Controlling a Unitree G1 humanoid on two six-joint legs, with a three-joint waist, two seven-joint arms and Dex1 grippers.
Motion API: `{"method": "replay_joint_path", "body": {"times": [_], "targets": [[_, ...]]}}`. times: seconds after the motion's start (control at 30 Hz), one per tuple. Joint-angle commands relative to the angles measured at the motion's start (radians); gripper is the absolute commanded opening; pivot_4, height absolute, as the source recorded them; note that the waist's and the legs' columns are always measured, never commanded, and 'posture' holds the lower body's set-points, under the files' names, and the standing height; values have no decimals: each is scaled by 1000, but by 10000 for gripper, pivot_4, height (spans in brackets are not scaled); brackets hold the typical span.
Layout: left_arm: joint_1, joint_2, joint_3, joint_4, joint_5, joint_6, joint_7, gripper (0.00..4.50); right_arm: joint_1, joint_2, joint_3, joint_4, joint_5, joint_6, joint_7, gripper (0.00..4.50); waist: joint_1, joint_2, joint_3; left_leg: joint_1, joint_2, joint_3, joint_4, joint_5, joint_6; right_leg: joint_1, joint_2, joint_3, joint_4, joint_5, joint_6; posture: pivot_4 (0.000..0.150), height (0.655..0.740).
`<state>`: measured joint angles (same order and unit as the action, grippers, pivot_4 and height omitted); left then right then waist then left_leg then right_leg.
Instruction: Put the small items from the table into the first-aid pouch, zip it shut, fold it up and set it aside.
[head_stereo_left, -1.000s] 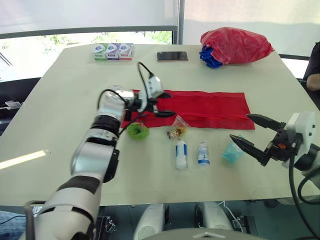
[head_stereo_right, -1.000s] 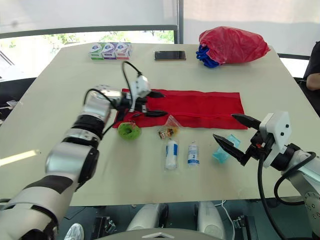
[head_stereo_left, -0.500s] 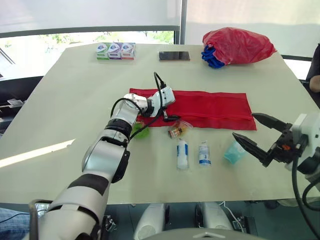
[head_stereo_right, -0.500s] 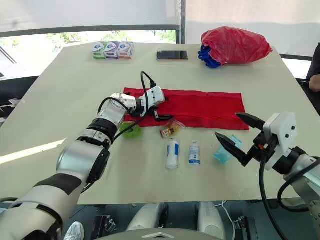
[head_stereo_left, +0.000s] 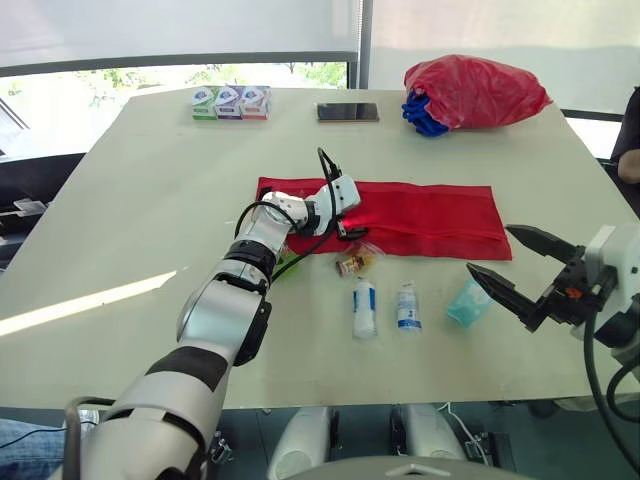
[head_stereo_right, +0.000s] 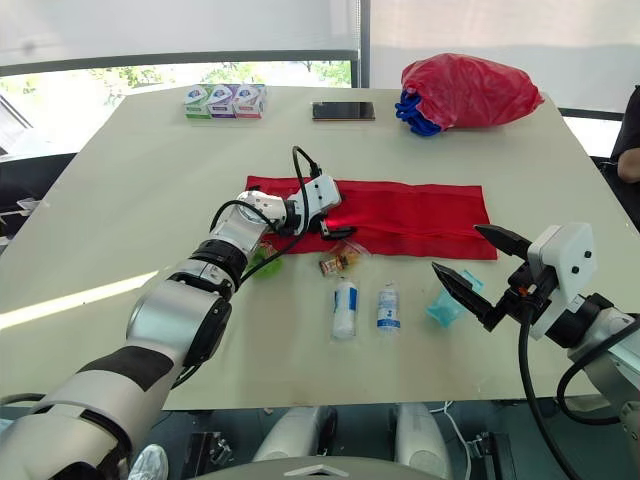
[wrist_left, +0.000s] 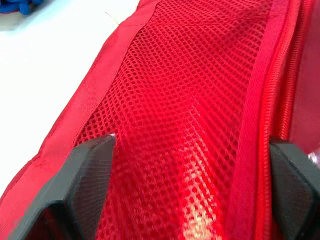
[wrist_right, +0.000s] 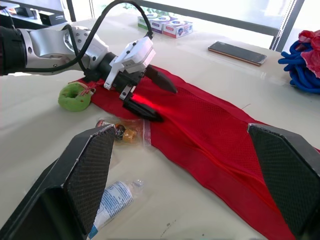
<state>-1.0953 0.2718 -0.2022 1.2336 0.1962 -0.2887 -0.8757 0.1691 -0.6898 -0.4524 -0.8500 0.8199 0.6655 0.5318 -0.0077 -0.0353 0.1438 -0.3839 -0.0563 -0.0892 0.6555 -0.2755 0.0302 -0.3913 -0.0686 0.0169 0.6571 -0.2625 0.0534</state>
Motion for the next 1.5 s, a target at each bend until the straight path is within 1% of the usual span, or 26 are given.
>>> {"method": "replay_joint_path", "body": {"times": [0.03, 0.07, 0.1, 0.13, 0.2, 0.23, 0.43, 0.47, 0.57, 0.67, 0.73, 0.83, 1.0, 1.1, 1.17, 1.27, 1.37, 1.5], "targets": [[7, 4, 9, -8, -9, -15, -39, 27287, -1, -12, -23, -34, 18, -18, -12, 45000, -1, 0, 0, 0, 0, 0, 0, 0, 0, 0, 0, 0, 0, 0, 0, 1500, 7400], [8, 4, 11, -9, -12, -14, -48, 22167, -1, -13, -23, -34, 20, -19, -14, 45000, -1, 0, 0, 0, 0, 0, 0, 0, 0, 0, 0, 0, 0, 0, 0, 1500, 7400], [12, 5, 17, -10, -19, -8, -65, 19526, -1, -12, -23, -33, 21, -19, -16, 45000, -1, 0, 0, 0, 0, 0, 0, 0, 0, 0, 0, 0, 0, 0, 0, 1500, 7400], [13, 5, 25, -10, -30, 3, -84, 14658, -1, -12, -22, -32, 22, -19, -18, 45000, -1, 0, 0, 0, 0, 0, 0, 0, 0, 0, 0, 0, 0, 0, 0, 1500, 7400], [13, 8, 53, -15, -68, 54, -169, 3326, -3, -13, -19, -31, 23, -20, -21, 45000, -2, 0, 0, 0, 0, 0, 0, 0, 0, 0, 0, 0, 0, 0, 0, 1500, 7400], [12, 13, 63, -17, -80, 73, -192, 1516, -4, -14, -18, -30, 25, -20, -22, 45000, -3, 0, 0, 0, 0, 0, 0, 0, 0, 0, 0, 0, 0, 0, 0, 1500, 7400], [27, 70, 74, -39, -93, 115, -264, 1516, -12, -18, 6, -27, 31, -19, -23, 45000, -6, 0, 0, 0, 0, 0, 0, 0, 0, 0, 1, 0, 0, 0, 0, 1500, 7400], [44, 78, 78, -61, -110, 117, -310, 1516, -11, -17, 16, -29, 29, -21, -23, 45000, -6, 0, 0, 0, 1, 0, 0, 0, 0, 0, 1, 0, 1, 0, 0, 1500, 7400], [105, 99, 77, -156, -148, 126, -430, 1516, -7, -15, 35, -35, 33, -18, -24, 45000, -7, 0, 0, 0, 1, 0, 0, 0, 0, 0, 1, 0, 0, 0, 0, 1500, 7400], [176, 124, 71, -313, -186, 223, -506, 1516, 5, -36, 46, -48, 50, 6, -22, 45000, -7, 0, 0, 0, 2, 1, 0, 0, -1, 0, 1, 1, 0, 0, 0, 1500, 7400], [224, 144, 67, -424, -205, 283, -531, 1516, 14, -56, 61, -64, 69, 30, -24, 45000, -6, 0, 0, 0, 2, 1, 0, 0, -1, 0, 1, 1, 0, 0, 0, 1500, 7400], [278, 167, 68, -531, -220, 351, -525, 1516, -1, -80, 120, -89, 73, 74, -60, 45000, -5, 0, 0, 0, 2, 1, 1, 0, 0, 0, 1, 1, 0, 0, 0, 1500, 7400], [316, 166, 71, -591, -214, 399, -448, 1516, -81, -53, 266, -97, 85, 148, -159, 45000, -5, 0, 0, 0, 2, 1, 2, 0, 0, 0, 1, 1, 0, 0, 0, 1500, 7400], [302, 142, 73, -553, -202, 391, -376, 1516, -155, -31, 406, -68, 42, 168, -152, 45000, -5, 0, 0, 0, 2, 0, 2, 0, 0, 0, 1, 1, 0, 0, 0, 1500, 7400], [293, 137, 65, -522, -194, 370, -357, 1516, -209, -24, 502, -25, -4, 185, -139, 45000, -4, 0, 0, 0, 2, 0, 3, 0, 0, 0, 1, 0, 0, 0, 0, 1500, 7400], [284, 138, 60, -498, -194, 349, -352, 1516, -273, -8, 619, 30, -74, 190, -121, 45000, -2, 0, -1, 0, 2, 0, 5, 0, -1, 0, 1, 0, 0, 0, 0, 1500, 7400], [273, 146, 52, -494, -197, 341, -372, 1516, -324, 52, 737, 64, -97, 228, -122, 45000, -3, 0, -1, 0, 1, 0, 5, 0, -1, 0, 1, -1, 1, 0, 0, 1500, 7400], [261, 150, 44, -485, -202, 336, -384, 1516, -358, 104, 832, 104, -156, 283, -153, 45000, -4, 0, -1, 0, 1, 0, 6, 1, -1, 0, 1, 0, 1, 0, 0, 1500, 7400]]}}
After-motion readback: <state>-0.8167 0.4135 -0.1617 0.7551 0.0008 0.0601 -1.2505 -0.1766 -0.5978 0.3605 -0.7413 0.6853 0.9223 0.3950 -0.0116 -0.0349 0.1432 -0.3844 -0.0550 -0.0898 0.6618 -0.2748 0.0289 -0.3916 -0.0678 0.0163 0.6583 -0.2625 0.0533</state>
